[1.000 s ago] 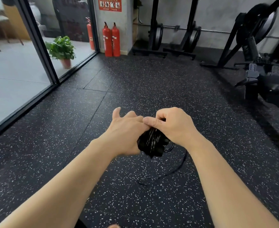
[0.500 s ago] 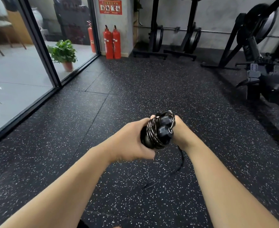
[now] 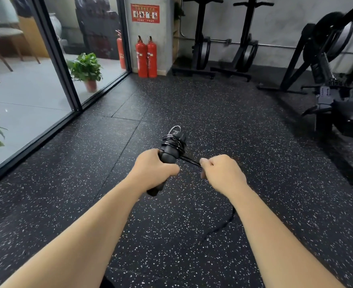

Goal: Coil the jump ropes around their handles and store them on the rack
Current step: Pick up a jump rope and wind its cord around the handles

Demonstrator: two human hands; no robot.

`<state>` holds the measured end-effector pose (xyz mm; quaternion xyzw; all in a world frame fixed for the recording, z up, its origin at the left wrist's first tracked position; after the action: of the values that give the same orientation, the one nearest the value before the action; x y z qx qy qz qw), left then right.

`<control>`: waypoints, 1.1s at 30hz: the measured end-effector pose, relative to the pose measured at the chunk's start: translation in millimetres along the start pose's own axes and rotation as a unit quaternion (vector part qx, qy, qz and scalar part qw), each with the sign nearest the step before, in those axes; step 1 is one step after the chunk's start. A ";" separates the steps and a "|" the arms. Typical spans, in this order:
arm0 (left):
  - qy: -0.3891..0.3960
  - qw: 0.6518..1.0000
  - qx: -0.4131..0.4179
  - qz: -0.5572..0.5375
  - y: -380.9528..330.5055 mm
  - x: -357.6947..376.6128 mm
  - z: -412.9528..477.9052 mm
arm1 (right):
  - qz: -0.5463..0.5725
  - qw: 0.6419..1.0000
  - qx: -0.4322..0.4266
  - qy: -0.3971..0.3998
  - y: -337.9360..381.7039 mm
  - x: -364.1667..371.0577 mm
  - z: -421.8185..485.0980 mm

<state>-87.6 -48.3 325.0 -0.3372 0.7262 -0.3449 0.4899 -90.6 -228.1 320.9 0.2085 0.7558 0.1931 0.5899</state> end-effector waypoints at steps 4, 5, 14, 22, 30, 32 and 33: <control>-0.104 0.984 -0.037 0.136 8.9 -11.5 7.0 | -0.085 0.993 -0.077 -0.011 27.0 -1.4 -17.5; -0.119 0.976 -0.048 0.173 9.2 -12.0 6.9 | -0.098 0.990 -0.098 -0.016 33.8 -2.5 -22.7; -0.079 0.841 0.078 0.530 -8.1 26.1 -1.1 | -0.180 0.961 -0.196 -0.082 45.1 -25.8 -27.4; 0.067 0.818 0.206 0.533 -15.5 29.5 -11.1 | -0.069 0.979 -0.173 -0.085 5.8 -32.9 -3.3; 0.139 0.881 0.316 0.323 -20.2 28.3 -26.1 | 0.235 0.957 -0.123 0.121 -13.0 -29.3 3.1; 0.142 0.909 0.300 0.253 -24.6 27.4 -29.5 | 0.293 0.938 -0.119 0.143 -13.2 -25.5 4.5; 0.145 0.921 0.283 0.225 -26.0 26.8 -30.4 | 0.309 0.935 -0.109 0.139 -13.2 -22.6 5.6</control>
<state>-120.1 -79.2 342.2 0.0417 0.7185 -0.4614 0.5188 -81.4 -251.2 330.9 0.3371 0.7029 0.4737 0.4098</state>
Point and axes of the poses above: each hand's wrist, its own z-axis towards the middle knuckle, its own x-axis out of the palm, y = z × x, the point moved 1 cm from there along z, towards the middle knuckle, and after that the axes turned 13 degrees about y, right-handed, at the moved point
